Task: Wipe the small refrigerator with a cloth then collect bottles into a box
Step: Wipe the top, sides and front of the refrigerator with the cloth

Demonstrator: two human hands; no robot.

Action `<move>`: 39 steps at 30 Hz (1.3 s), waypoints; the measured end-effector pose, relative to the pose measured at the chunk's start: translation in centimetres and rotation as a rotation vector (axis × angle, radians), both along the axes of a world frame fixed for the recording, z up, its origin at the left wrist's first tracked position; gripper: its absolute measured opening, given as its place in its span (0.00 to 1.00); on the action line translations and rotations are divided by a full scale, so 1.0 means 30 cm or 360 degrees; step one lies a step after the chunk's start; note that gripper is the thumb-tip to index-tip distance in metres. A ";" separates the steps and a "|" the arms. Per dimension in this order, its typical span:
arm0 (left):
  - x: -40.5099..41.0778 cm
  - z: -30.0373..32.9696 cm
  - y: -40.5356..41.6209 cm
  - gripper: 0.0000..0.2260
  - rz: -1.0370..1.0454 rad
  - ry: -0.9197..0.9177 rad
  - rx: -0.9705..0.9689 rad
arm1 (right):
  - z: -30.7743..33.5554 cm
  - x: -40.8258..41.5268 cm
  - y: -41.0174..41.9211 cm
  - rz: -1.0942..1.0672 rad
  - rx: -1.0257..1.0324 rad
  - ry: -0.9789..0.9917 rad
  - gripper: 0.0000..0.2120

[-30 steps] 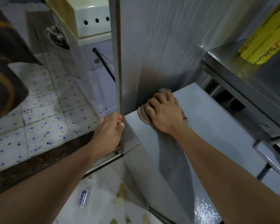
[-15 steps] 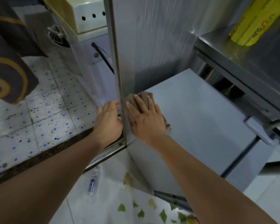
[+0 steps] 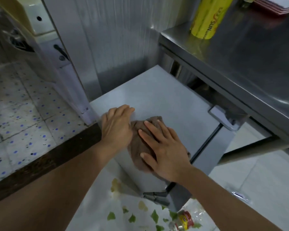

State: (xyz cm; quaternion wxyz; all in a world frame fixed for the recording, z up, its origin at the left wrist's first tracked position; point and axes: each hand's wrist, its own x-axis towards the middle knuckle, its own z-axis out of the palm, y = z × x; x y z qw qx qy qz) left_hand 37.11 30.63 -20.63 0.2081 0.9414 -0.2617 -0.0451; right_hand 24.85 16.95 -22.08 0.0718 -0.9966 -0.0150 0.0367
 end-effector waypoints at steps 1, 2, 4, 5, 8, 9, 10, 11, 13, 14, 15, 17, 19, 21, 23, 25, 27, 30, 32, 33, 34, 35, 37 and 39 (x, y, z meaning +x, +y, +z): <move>0.007 -0.003 -0.009 0.24 0.0028 -0.0017 0.0020 | -0.003 0.036 -0.044 -0.0063 -0.0010 -0.0001 0.31; 0.016 -0.008 -0.013 0.25 0.0055 -0.0041 0.0051 | -0.005 0.076 -0.099 -0.0149 -0.0025 -0.0012 0.32; 0.033 -0.014 -0.010 0.25 0.0067 -0.0087 0.0118 | -0.014 0.154 -0.226 -0.0334 -0.0083 -0.0025 0.32; 0.039 -0.017 -0.008 0.25 0.0060 -0.0097 0.0131 | -0.019 0.187 -0.291 -0.0416 -0.0121 -0.0017 0.31; 0.045 -0.021 -0.007 0.25 0.0047 -0.0091 0.0117 | -0.026 0.248 -0.440 -0.0689 -0.0217 0.0035 0.30; 0.041 -0.022 -0.010 0.25 0.0047 -0.0088 0.0125 | -0.025 0.256 -0.463 -0.0783 -0.0255 0.0060 0.30; 0.036 -0.022 -0.012 0.25 0.0050 -0.0087 0.0136 | -0.021 0.259 -0.468 -0.0854 -0.0279 0.0078 0.30; 0.032 -0.022 -0.015 0.25 0.0056 -0.0085 0.0148 | -0.016 0.254 -0.458 -0.0891 -0.0274 0.0087 0.31; 0.027 -0.019 -0.023 0.25 0.0078 -0.0076 0.0198 | -0.007 0.205 -0.403 -0.0861 -0.0196 0.0081 0.31; 0.022 -0.015 -0.028 0.25 0.0087 -0.0071 0.0237 | -0.004 0.155 -0.366 -0.0803 -0.0152 0.0054 0.31; 0.012 -0.011 -0.037 0.25 0.0083 -0.0070 0.0269 | 0.001 0.090 -0.330 -0.0729 -0.0118 0.0010 0.31; -0.025 -0.003 -0.068 0.25 0.0016 -0.0094 0.0281 | 0.014 -0.055 -0.282 -0.0612 -0.0086 -0.0095 0.31; -0.085 0.000 -0.115 0.25 -0.0115 -0.0131 0.0259 | 0.018 -0.164 -0.293 -0.0596 -0.0053 -0.0157 0.28; -0.140 -0.001 -0.176 0.26 -0.0233 -0.0117 0.0210 | 0.020 -0.206 -0.341 -0.0649 -0.0025 -0.0199 0.28; -0.178 -0.001 -0.244 0.26 -0.0262 -0.0046 0.0166 | 0.021 -0.197 -0.396 -0.0678 -0.0050 -0.0243 0.28; -0.202 -0.003 -0.296 0.26 -0.0226 0.0006 0.0156 | 0.012 -0.155 -0.450 -0.0690 -0.0132 -0.0243 0.26; -0.217 -0.008 -0.322 0.27 -0.0174 0.0000 0.0147 | 0.007 -0.094 -0.500 -0.0734 -0.0196 -0.0219 0.26; -0.224 -0.018 -0.323 0.26 -0.0135 -0.0035 0.0113 | 0.017 -0.016 -0.544 -0.0836 -0.0152 -0.0166 0.26; -0.221 -0.027 -0.317 0.25 -0.0140 -0.0050 0.0123 | 0.013 -0.038 -0.550 -0.0861 -0.0124 -0.0176 0.25; -0.219 -0.030 -0.317 0.25 -0.0140 -0.0060 0.0124 | 0.010 -0.073 -0.549 -0.0874 -0.0112 -0.0211 0.25; -0.216 -0.032 -0.318 0.24 -0.0137 -0.0073 0.0118 | 0.005 -0.114 -0.549 -0.0909 -0.0081 -0.0260 0.25; -0.215 -0.034 -0.319 0.24 -0.0132 -0.0083 0.0107 | -0.001 -0.153 -0.546 -0.0954 -0.0019 -0.0305 0.24; -0.212 -0.037 -0.322 0.23 -0.0118 -0.0084 0.0079 | -0.016 -0.190 -0.537 -0.1030 0.0123 -0.0352 0.24; -0.204 -0.036 -0.320 0.23 -0.0135 -0.0071 0.0072 | -0.016 -0.168 -0.529 -0.1127 0.0223 -0.0373 0.24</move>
